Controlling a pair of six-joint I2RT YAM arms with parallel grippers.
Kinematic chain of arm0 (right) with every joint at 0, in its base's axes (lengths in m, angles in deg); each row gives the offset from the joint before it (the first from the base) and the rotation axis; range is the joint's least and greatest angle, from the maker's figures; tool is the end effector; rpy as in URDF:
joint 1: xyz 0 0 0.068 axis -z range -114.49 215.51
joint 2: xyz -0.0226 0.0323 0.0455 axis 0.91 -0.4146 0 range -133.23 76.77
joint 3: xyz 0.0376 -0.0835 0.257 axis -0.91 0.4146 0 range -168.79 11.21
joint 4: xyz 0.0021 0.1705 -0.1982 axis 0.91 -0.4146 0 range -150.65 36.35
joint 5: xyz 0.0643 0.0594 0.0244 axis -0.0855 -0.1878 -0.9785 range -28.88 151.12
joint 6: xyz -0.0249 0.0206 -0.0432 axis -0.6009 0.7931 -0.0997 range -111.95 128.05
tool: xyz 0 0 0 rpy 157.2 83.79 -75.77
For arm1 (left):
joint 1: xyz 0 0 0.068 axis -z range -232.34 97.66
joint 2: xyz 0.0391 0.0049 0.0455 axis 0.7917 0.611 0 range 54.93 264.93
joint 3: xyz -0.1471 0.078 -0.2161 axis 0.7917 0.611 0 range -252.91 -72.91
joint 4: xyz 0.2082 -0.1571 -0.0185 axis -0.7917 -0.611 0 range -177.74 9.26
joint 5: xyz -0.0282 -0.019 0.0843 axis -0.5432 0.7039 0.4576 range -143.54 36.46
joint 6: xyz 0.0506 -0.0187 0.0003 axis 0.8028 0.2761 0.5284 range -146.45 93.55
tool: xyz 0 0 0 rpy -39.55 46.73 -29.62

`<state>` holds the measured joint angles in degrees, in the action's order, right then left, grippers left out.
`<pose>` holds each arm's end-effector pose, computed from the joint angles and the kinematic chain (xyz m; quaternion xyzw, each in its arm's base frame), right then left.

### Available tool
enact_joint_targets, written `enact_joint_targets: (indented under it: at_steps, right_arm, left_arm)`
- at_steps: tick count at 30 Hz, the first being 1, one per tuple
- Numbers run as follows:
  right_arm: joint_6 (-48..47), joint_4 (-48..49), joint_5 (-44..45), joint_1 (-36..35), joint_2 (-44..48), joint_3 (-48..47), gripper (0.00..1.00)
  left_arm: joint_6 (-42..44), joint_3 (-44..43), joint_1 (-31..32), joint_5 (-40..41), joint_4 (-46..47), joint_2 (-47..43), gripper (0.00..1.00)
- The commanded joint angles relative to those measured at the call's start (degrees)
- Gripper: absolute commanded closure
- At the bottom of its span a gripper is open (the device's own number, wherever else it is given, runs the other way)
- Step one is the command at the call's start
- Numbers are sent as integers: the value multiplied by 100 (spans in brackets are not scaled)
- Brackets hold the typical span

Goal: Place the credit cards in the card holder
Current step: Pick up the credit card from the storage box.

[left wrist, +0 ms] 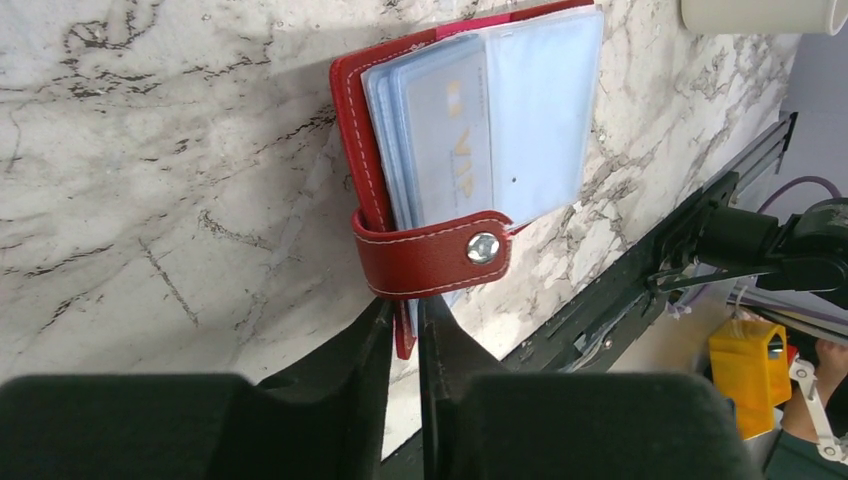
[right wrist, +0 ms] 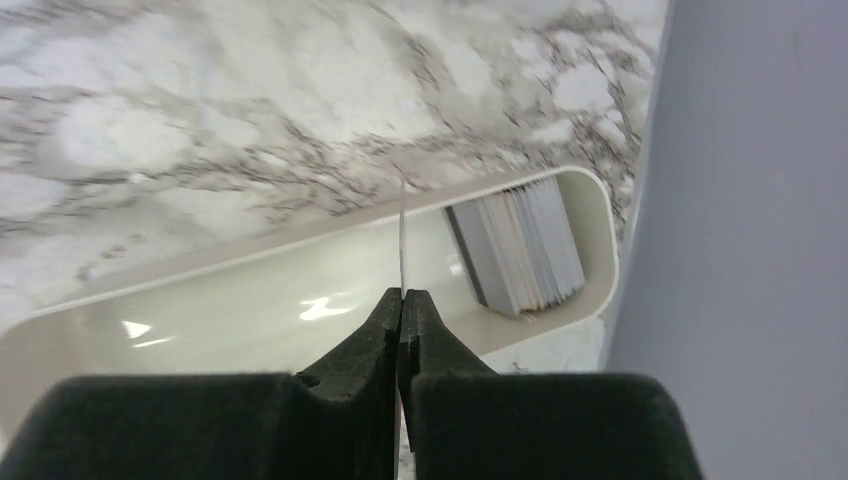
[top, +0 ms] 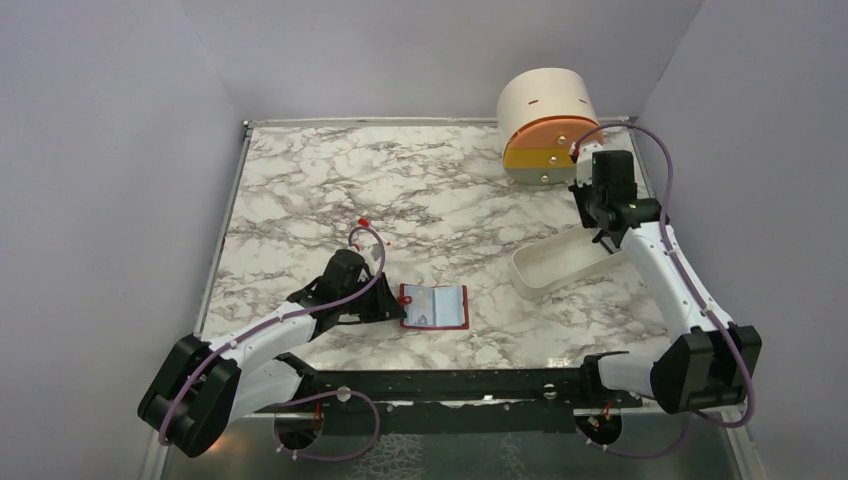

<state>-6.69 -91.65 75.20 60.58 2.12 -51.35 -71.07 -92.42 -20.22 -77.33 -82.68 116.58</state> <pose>0.2716 0.0148 0.2923 -0.1181 0.9263 -0.1438 0.3276 0.1559 -0.1148 0.1518 -0.0182 0.9043 -0.3859 0.1815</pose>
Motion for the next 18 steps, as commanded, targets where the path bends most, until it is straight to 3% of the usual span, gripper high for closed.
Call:
enact_joint_targets:
  at_steps: [1,9,18]
  right_arm:
    - [741,-107,-658,-577,625,-153,99]
    - [2357,-254,-1074,-2178,687,-334,99]
    - [4378,1618,-1849,-3943,343,688,99]
  left_arm:
    - [-5,-218,22,-13,-98,-10,79]
    - [-54,-366,22,195,-317,-100,62]
    - [-74,-553,22,554,-662,-328,53]
